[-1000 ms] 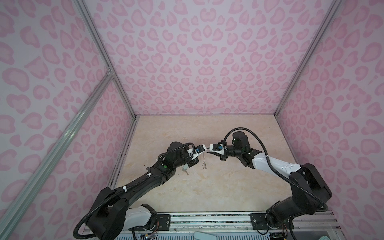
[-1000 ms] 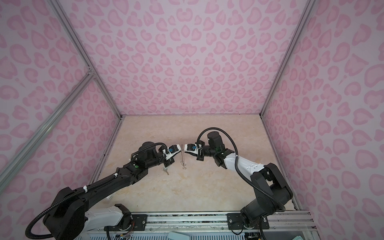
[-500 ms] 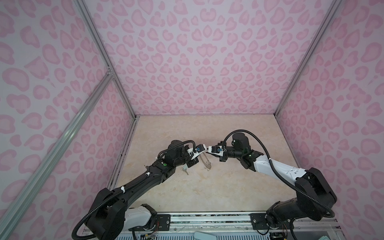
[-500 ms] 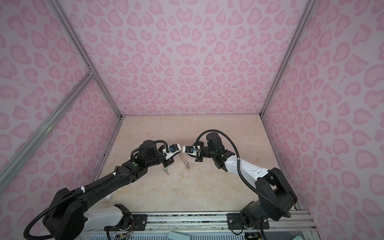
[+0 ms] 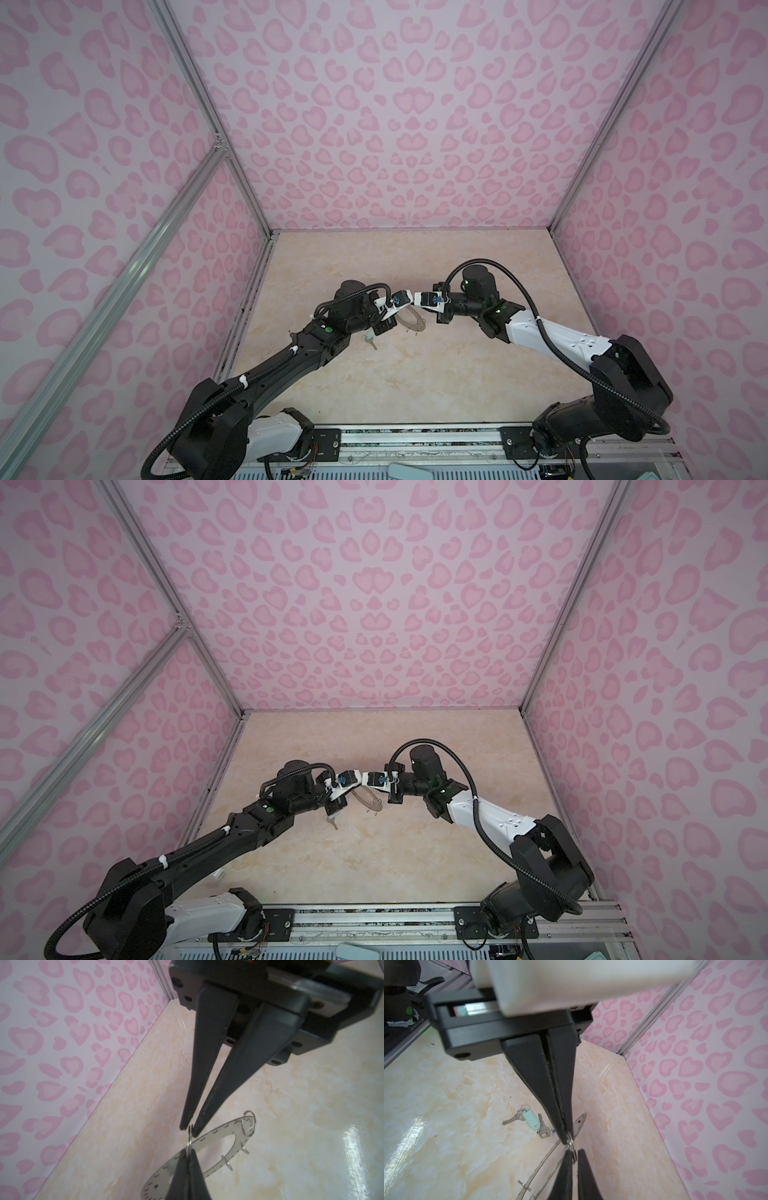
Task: Attach keys to a key ring
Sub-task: Pass the keyring.
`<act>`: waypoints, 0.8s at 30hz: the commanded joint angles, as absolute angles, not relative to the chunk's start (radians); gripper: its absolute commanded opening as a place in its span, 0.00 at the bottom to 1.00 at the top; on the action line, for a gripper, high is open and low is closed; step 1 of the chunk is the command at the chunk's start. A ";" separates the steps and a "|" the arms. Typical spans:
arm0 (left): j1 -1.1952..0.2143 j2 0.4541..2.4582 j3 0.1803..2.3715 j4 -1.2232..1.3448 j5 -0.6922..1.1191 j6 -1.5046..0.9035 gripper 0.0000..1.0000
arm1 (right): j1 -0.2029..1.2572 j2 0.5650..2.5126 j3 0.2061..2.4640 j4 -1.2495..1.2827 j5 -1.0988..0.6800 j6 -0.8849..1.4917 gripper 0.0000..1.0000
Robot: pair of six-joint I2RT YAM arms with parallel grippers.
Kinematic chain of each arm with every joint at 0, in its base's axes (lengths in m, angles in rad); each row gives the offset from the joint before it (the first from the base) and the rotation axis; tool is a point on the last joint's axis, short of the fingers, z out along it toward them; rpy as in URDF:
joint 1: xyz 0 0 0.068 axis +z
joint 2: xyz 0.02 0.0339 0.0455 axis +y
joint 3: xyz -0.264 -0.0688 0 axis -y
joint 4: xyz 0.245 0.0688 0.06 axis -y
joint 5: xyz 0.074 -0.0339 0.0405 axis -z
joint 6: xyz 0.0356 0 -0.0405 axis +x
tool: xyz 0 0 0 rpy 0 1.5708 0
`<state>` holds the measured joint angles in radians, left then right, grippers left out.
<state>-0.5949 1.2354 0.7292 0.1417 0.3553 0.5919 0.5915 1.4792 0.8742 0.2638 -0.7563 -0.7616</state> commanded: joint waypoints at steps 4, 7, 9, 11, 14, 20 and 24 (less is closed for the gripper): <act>-0.595 1.216 0.738 0.143 0.387 0.614 0.03 | 0.600 1.499 0.887 0.264 -0.759 -0.750 0.08; -0.595 1.212 0.736 0.138 0.397 0.621 0.03 | 0.601 1.501 0.888 0.263 -0.752 -0.750 0.09; -0.595 1.210 0.735 0.137 0.402 0.626 0.03 | 0.601 1.502 0.888 0.267 -0.752 -0.749 0.08; -0.595 1.208 0.733 0.135 0.407 0.629 0.03 | 0.601 1.504 0.891 0.266 -0.753 -0.746 0.07; -0.595 1.209 0.734 0.132 0.410 0.630 0.03 | 0.605 1.505 0.893 0.263 -0.756 -0.746 0.01; -0.595 1.207 0.728 0.147 0.398 0.616 0.09 | 0.602 1.505 0.884 0.277 -0.756 -0.726 0.00; -0.581 1.200 0.708 0.183 0.385 0.569 0.20 | 0.566 1.499 0.823 0.454 -0.801 -0.595 0.00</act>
<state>-0.5922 1.2125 0.7197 0.1192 0.3641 0.6067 0.5888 1.4979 0.8619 0.3054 -0.7696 -0.7059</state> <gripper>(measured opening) 0.194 0.056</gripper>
